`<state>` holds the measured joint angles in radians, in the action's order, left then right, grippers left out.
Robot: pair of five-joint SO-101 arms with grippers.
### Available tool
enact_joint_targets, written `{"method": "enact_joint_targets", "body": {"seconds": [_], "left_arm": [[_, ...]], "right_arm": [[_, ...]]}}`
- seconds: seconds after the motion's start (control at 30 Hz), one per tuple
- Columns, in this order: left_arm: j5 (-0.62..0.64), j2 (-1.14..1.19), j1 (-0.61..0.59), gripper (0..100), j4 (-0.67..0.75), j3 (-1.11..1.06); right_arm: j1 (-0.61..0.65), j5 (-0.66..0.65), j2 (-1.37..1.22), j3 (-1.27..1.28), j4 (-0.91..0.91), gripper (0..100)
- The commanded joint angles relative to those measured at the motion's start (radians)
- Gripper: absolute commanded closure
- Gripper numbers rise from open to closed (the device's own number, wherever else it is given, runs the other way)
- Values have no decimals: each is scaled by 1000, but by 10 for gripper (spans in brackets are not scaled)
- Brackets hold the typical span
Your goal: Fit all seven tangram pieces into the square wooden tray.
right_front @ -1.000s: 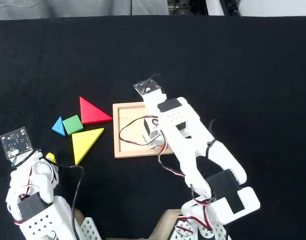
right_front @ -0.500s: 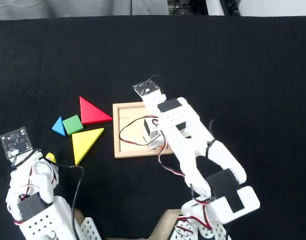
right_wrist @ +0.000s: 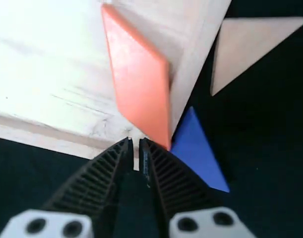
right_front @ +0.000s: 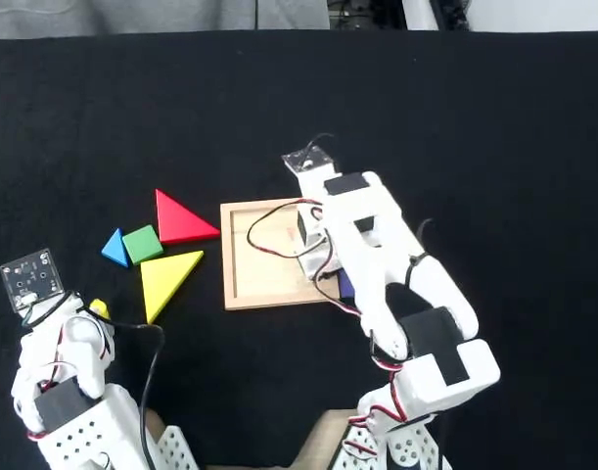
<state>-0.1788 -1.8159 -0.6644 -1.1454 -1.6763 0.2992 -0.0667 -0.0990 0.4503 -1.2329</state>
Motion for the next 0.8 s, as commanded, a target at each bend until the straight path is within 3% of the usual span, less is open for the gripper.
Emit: {"method": "enact_joint_targets", "body": {"seconds": [0.0,0.27,0.6,0.77], "left_arm": [[0,-3,8,806,-3,-7],[0,-3,8,806,-3,-7],[0,-3,8,807,-3,-7],[0,-3,8,808,-3,-7]], "right_arm": [[54,-9,24,-56,-40,962],[-77,-8,153,-13,112,963],[66,-9,56,-73,120,963],[80,-9,41,-116,127,963]]}}
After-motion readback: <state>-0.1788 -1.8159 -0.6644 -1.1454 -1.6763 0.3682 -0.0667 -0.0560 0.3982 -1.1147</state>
